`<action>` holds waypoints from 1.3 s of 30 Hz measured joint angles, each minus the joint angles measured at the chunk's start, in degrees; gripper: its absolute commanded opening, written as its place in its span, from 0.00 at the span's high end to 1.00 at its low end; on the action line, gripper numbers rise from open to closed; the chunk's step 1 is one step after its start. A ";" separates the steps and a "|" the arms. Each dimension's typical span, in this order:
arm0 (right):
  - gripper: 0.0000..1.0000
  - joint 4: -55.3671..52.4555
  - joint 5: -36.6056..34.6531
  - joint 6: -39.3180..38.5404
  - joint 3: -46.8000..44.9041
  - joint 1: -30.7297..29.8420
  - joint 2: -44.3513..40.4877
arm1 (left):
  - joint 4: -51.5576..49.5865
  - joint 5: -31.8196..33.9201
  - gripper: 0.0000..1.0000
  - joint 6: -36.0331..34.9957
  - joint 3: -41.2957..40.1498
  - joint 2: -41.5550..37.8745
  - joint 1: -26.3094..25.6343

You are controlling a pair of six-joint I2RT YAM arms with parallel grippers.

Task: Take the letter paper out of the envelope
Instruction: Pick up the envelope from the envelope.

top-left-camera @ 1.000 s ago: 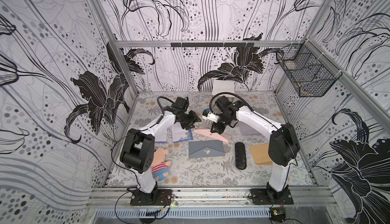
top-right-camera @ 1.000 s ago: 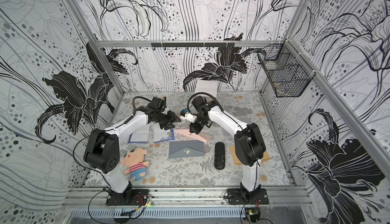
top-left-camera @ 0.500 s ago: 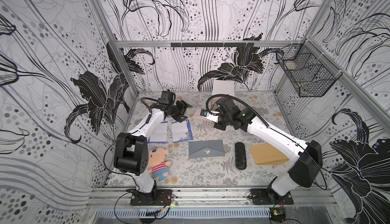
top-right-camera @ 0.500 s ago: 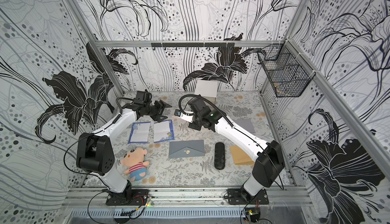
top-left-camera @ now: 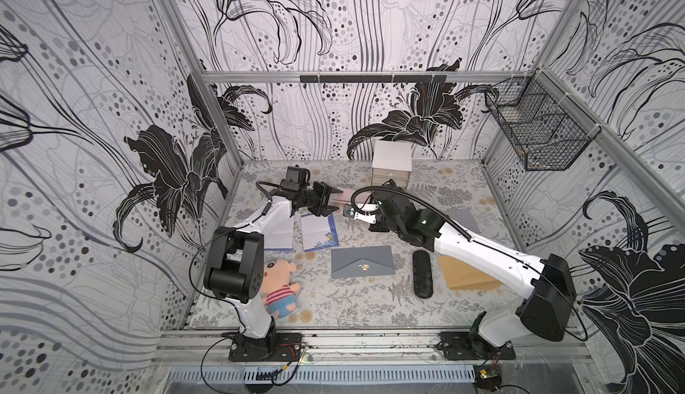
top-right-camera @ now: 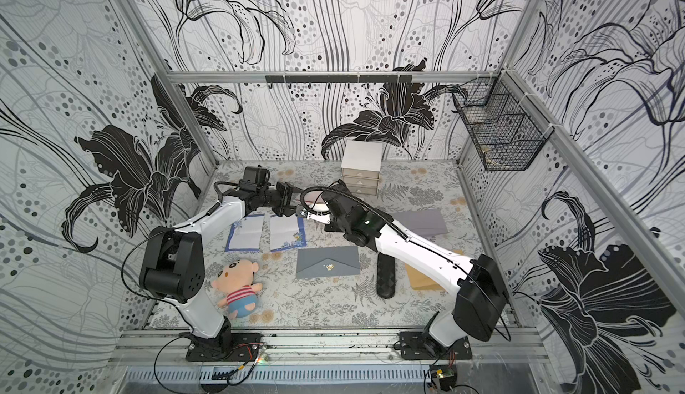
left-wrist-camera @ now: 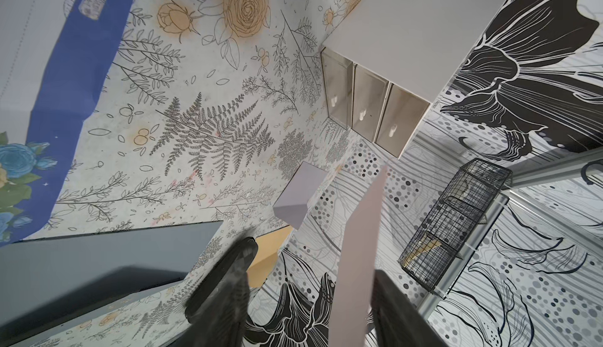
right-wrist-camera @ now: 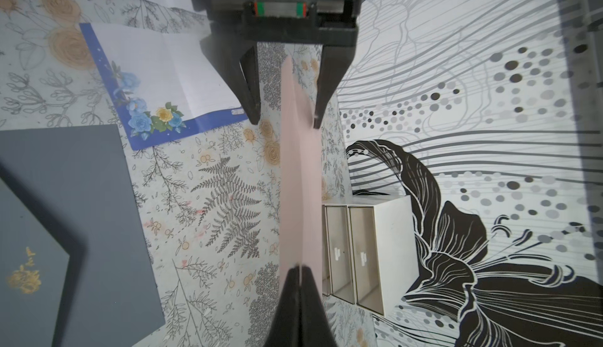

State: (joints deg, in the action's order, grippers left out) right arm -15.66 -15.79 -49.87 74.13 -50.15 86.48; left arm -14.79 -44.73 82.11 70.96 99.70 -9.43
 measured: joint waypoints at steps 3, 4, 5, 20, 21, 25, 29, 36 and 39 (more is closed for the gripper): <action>1.00 1.99 -1.05 -0.83 -1.53 -0.72 -0.52 | 1.84 -0.55 0.69 1.36 -0.20 0.00 -0.07; 1.00 2.38 -1.38 -1.07 -1.86 -0.90 -0.52 | 2.60 -0.68 0.75 1.70 -0.37 0.00 -0.07; 1.00 2.84 -1.70 -1.29 -2.23 -1.05 -0.52 | 3.74 -0.83 0.84 2.38 -0.72 0.00 -0.07; 0.35 0.92 -4.94 13.81 -4.63 -3.17 -5.09 | 24.15 0.94 1.00 6.67 -1.64 0.00 -0.26; 0.28 0.44 -4.87 17.05 -4.52 -3.10 -6.21 | 25.42 1.49 1.00 5.66 -1.05 0.00 -0.26; 0.10 -2.14 -2.10 39.34 -2.91 -0.11 -12.02 | 32.24 4.37 1.00 -0.70 0.70 -0.33 -0.26; 0.05 -2.51 5.55 65.75 -2.19 9.66 -15.96 | 39.34 6.69 1.00 -7.82 -0.02 -1.40 -0.50; 0.05 7.28 17.20 109.09 -11.80 21.68 -17.11 | 55.84 7.23 1.00 -9.75 -4.70 -0.76 -1.16; 0.05 12.59 19.71 122.77 -17.05 21.68 -15.45 | 61.53 7.30 1.00 -7.87 -5.18 1.29 -1.70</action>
State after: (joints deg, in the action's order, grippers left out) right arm -3.07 3.92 72.90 57.08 -28.47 71.02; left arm 46.74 -37.43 74.24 65.78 100.99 -11.14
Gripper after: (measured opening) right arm 0.946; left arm 0.047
